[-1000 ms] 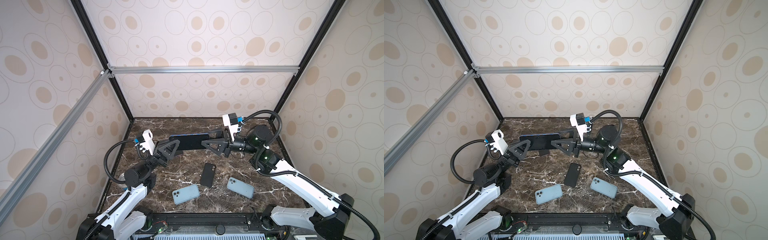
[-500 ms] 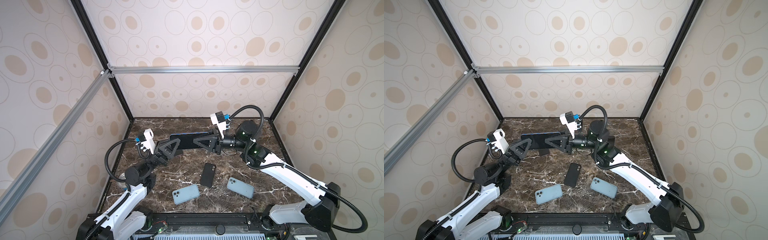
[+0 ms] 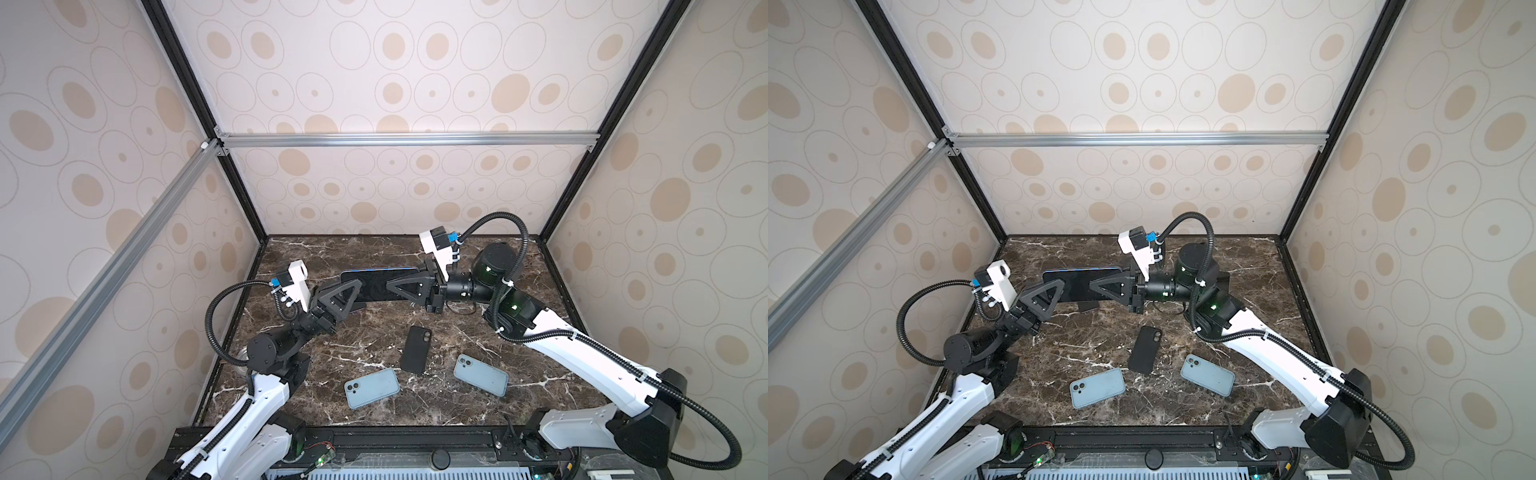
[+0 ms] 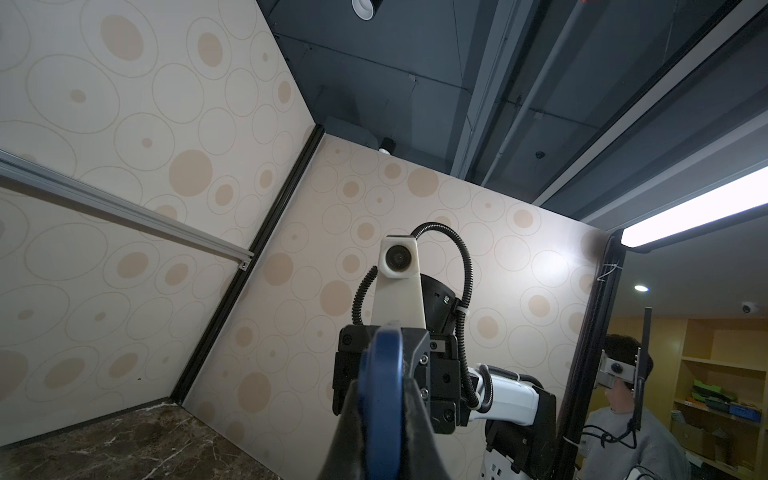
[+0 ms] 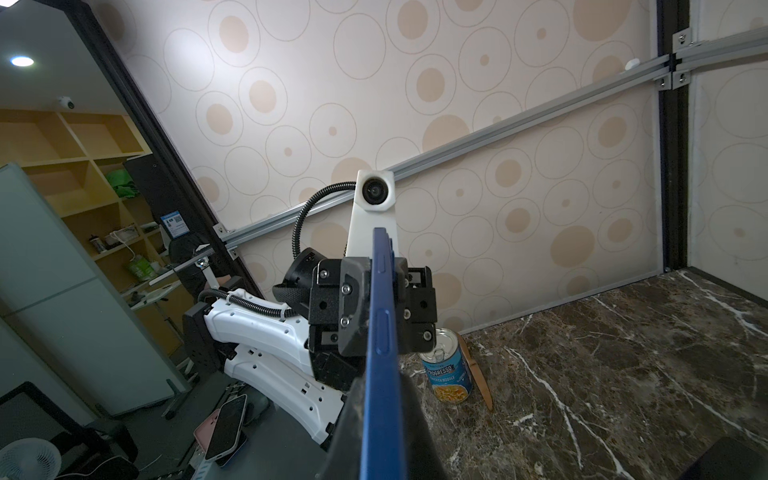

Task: Put the phone into the phone case

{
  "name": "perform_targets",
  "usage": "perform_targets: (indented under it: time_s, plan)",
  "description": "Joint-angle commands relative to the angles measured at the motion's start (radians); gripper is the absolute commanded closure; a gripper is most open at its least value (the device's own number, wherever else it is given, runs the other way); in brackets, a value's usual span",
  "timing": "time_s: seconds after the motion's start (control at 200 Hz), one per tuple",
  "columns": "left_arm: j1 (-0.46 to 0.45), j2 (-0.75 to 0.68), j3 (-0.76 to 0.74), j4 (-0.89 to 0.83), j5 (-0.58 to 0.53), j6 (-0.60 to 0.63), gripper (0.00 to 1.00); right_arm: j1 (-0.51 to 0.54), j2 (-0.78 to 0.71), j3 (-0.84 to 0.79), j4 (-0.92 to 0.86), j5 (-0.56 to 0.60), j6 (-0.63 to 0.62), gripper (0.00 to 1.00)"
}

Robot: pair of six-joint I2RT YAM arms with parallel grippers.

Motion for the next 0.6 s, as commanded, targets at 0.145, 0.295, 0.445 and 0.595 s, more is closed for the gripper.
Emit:
perform_targets:
  time_s: [0.145, 0.295, 0.445, 0.595]
  plan:
    - [0.004, -0.074, -0.008, -0.106, -0.128, 0.102, 1.0, -0.008, -0.044, -0.001, -0.041, 0.071, -0.045, 1.0]
    - [0.004, -0.098, -0.023, -0.144, -0.166, 0.115, 0.95, -0.008, -0.05, -0.003, -0.045, 0.083, -0.038, 1.0]
    - [0.004, -0.099, -0.053, -0.12, -0.202, 0.102, 0.87, -0.008, -0.052, -0.009, -0.043, 0.092, -0.032, 1.0]
    - [0.004, -0.11, -0.055, -0.171, -0.204, 0.132, 0.69, -0.008, -0.054, -0.017, -0.053, 0.145, -0.03, 1.0]
